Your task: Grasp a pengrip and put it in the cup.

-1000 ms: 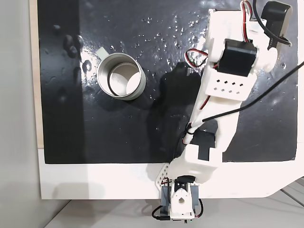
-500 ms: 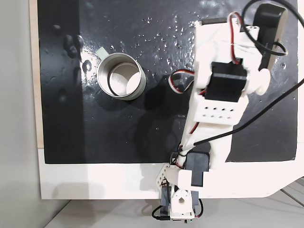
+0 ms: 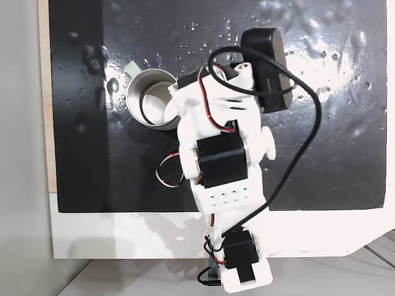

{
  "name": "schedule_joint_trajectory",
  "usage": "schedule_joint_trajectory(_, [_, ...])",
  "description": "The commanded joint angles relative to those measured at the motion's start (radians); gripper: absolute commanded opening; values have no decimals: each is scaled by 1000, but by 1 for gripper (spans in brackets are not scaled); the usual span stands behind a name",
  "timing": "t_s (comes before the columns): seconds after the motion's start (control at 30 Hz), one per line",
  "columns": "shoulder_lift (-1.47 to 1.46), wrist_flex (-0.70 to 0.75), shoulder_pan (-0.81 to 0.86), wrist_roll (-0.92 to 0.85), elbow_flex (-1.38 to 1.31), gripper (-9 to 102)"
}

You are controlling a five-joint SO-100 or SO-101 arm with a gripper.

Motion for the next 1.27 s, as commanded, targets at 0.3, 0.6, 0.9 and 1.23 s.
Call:
schedule_joint_trajectory(0.3, [-98, 6, -198, -29, -12, 0])
schedule_joint_trajectory(0.6, [-149, 5, -284, -21, -41, 0])
schedule_joint_trajectory(0.9, [-141, 6, -287, -14, -43, 30])
schedule_joint_trajectory(1.23, [-117, 6, -284, -14, -17, 31])
